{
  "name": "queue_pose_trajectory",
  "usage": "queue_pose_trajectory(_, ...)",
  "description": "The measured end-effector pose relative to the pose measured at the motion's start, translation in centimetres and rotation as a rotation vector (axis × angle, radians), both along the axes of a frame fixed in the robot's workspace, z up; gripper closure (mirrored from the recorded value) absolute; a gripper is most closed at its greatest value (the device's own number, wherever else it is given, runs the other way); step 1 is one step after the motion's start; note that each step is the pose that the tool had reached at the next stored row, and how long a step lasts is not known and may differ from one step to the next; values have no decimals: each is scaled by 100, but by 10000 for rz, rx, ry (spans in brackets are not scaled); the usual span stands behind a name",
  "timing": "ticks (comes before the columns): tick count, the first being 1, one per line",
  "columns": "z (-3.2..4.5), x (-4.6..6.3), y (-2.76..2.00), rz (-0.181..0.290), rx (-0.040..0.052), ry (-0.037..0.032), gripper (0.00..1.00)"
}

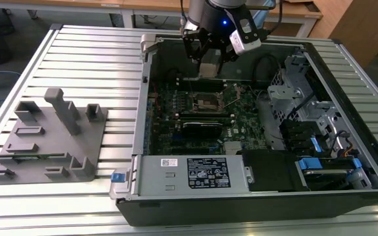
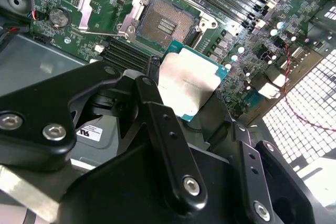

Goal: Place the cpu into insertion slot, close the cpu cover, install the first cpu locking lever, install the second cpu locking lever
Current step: 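Place the cpu into insertion slot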

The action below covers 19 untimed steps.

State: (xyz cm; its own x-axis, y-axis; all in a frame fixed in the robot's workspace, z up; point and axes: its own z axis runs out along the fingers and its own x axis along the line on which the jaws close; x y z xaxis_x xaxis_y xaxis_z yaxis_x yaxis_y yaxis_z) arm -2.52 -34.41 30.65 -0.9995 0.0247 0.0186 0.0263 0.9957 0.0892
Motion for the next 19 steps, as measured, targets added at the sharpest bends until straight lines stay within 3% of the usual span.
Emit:
queue_pose_trajectory(6, -20, 0, 0, -2, -3, -2, 46)
queue_pose_trajectory(19, -203, 0, 0, 4, -71, -92, 46)
